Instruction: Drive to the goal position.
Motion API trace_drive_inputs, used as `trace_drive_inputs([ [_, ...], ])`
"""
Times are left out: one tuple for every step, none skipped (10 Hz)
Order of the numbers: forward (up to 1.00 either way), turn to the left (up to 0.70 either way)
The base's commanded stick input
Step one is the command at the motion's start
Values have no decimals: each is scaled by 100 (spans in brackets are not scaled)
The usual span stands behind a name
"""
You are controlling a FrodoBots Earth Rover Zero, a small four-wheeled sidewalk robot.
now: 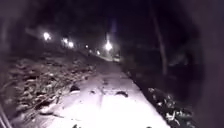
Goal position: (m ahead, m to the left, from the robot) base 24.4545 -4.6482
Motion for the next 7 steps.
trace_drive_inputs([
  [45, 0],
  [45, 0],
  [45, 0],
  [45, 0],
  [45, 0],
  [45, 0],
  [45, 0],
])
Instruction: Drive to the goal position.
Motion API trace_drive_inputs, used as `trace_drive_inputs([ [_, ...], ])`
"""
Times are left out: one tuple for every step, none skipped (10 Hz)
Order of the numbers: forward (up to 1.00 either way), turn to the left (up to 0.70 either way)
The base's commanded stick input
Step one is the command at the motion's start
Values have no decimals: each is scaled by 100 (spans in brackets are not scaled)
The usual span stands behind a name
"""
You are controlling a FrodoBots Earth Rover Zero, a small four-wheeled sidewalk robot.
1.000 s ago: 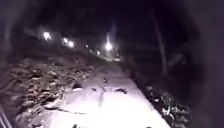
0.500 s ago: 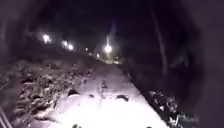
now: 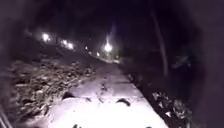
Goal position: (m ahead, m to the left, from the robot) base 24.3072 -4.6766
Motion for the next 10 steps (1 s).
trace_drive_inputs([
  [45, 0],
  [45, 0],
  [45, 0],
  [45, 1],
  [45, 13],
  [45, 27],
  [45, 27],
  [45, 27],
  [45, 27],
  [45, 27],
])
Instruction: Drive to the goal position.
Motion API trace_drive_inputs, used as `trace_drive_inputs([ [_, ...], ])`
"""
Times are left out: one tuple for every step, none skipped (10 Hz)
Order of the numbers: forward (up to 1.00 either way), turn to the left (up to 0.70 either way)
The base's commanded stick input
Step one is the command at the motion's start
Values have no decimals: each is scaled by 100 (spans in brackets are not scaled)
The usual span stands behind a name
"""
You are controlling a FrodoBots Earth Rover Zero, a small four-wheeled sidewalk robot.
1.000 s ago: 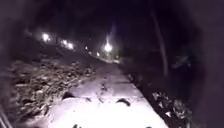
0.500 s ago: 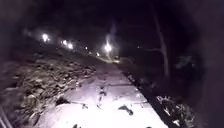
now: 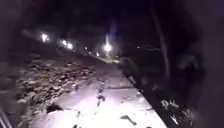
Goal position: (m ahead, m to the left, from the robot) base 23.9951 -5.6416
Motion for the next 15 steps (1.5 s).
trace_drive_inputs([
  [45, 22],
  [45, 7],
  [45, 0],
  [45, 0],
  [45, 0],
  [45, 0],
  [45, 0],
  [45, 0],
  [45, 0],
  [45, 0],
  [45, 0],
  [45, 0],
  [45, 0],
  [45, 0],
  [45, 20],
])
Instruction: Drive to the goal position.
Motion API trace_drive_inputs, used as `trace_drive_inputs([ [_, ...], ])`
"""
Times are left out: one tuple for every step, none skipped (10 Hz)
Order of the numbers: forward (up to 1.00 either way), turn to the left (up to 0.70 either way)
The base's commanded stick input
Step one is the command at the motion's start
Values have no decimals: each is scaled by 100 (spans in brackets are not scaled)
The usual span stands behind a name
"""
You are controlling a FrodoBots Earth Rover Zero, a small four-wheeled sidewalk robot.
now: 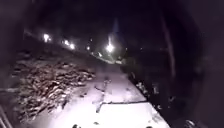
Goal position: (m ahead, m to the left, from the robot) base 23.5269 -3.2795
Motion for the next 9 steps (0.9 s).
trace_drive_inputs([
  [45, 26],
  [45, 26],
  [45, 17],
  [45, 1],
  [45, 0],
  [45, 0],
  [45, 0],
  [45, 0],
  [45, 0],
])
